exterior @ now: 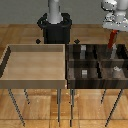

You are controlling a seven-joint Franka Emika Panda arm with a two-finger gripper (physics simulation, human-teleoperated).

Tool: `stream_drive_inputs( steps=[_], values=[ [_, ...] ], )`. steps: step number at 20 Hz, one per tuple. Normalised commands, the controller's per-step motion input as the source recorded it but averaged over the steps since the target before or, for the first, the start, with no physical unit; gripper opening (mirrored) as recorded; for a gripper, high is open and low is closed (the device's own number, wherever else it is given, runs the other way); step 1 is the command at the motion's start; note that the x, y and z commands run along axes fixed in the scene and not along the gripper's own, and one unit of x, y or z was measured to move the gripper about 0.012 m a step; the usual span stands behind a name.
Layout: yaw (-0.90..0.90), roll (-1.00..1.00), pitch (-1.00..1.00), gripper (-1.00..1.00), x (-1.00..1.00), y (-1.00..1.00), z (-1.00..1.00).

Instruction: Place the box of cereal into the appropriate compartment.

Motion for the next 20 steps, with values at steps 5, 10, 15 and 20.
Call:
stream_drive_inputs(
  steps=[5,10,15,20],
  values=[
    [0.00,0.00,0.00,-1.00,0.00,0.00,-1.00],
    [0.00,0.00,0.00,-1.00,0.00,0.00,-1.00],
    [0.00,0.00,0.00,-1.00,0.00,0.00,-1.00],
    [0.00,0.00,0.00,-1.00,0.00,0.00,0.00]
  ],
)
